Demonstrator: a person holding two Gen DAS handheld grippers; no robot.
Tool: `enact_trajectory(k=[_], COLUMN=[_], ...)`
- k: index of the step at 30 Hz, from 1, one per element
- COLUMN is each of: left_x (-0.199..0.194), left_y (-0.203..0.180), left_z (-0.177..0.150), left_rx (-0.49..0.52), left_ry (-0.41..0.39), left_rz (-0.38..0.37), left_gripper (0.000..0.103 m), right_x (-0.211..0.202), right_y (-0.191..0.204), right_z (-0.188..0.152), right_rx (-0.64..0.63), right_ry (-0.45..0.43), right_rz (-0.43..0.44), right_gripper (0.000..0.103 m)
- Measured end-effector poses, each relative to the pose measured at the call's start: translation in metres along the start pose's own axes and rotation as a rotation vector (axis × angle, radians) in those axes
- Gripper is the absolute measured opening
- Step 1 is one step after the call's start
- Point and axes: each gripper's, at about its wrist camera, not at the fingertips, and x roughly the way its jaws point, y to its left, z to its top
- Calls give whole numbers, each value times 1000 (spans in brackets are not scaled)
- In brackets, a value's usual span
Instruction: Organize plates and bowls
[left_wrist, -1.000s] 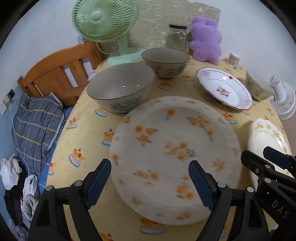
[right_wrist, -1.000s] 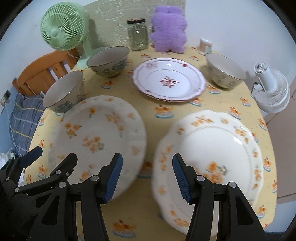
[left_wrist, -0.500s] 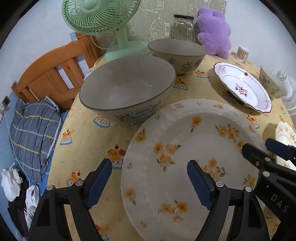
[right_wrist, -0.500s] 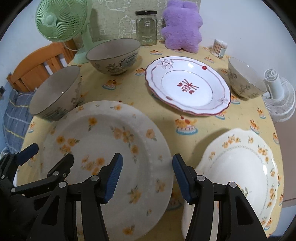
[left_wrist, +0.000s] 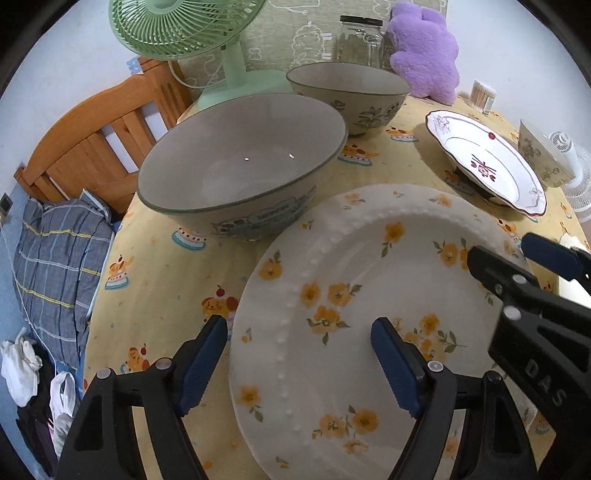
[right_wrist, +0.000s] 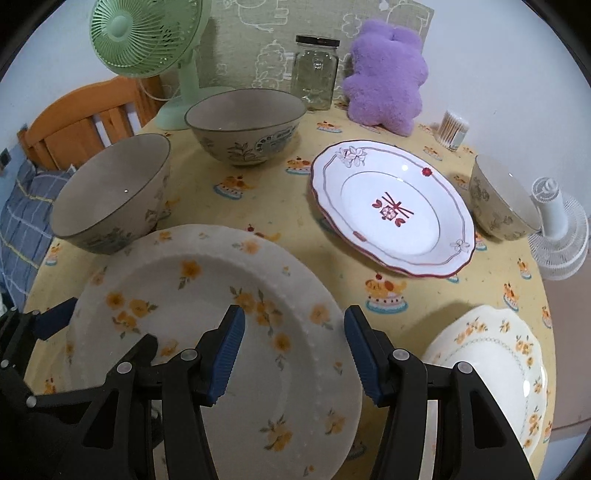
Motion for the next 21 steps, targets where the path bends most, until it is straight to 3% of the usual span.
enact_trajectory(k=[3, 6, 12, 21], left_x=[1, 2, 0, -16], left_y=[-2, -2, -2, 2], left_z=[0, 0, -2, -30], left_rx=[3, -6, -10, -13], left_ry=[-2, 4, 7, 33], left_rz=[-2, -20, -19, -25], left_gripper=[81, 80, 79, 78], right_x=[16, 16, 12, -7], right_y=[-8, -17, -18, -12], right_z=[0, -1, -1, -35], right_rx=[33, 85, 100, 107], right_ry=[71, 86, 104, 147], right_rz=[10, 60, 64, 114], right_gripper=[60, 61, 61, 61])
